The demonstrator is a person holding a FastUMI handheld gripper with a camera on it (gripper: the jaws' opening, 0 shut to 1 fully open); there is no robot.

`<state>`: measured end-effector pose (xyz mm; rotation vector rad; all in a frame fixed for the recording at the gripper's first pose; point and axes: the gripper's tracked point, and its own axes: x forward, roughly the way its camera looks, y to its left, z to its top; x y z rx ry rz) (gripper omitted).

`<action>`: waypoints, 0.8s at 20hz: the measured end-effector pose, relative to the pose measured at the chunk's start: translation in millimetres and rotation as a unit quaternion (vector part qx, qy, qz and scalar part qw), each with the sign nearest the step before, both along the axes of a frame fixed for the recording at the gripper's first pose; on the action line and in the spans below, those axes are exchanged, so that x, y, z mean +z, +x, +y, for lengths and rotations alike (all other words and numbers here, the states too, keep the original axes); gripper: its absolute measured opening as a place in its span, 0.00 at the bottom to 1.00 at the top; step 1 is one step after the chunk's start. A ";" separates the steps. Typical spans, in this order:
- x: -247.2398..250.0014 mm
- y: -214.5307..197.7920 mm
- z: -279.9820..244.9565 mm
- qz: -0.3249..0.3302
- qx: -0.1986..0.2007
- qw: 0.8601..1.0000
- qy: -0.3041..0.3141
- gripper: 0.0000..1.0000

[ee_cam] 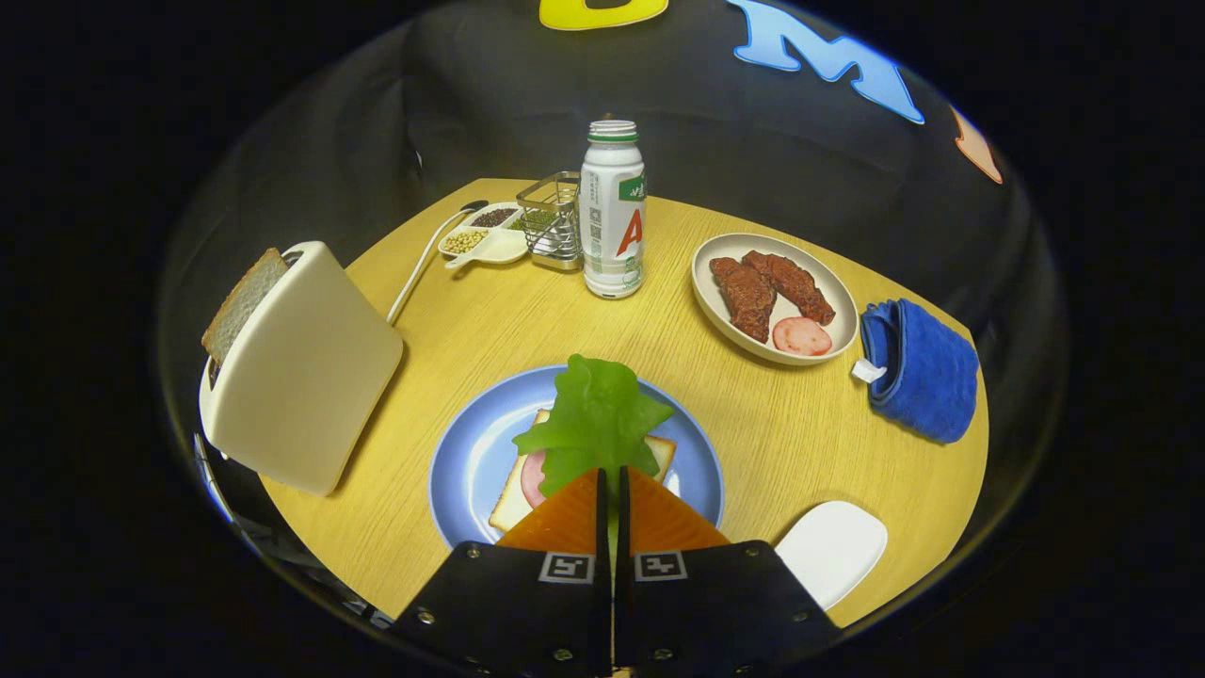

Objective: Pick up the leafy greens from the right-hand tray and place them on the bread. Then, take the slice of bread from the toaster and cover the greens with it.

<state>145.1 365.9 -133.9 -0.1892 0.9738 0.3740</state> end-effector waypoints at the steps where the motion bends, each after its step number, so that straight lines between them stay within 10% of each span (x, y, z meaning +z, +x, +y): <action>1: 0.1 -0.3 2.2 0.002 0.003 1.000 0.001 0.04; 16: -5.9 -4.5 4.4 -0.005 0.023 1.000 -0.008 0.25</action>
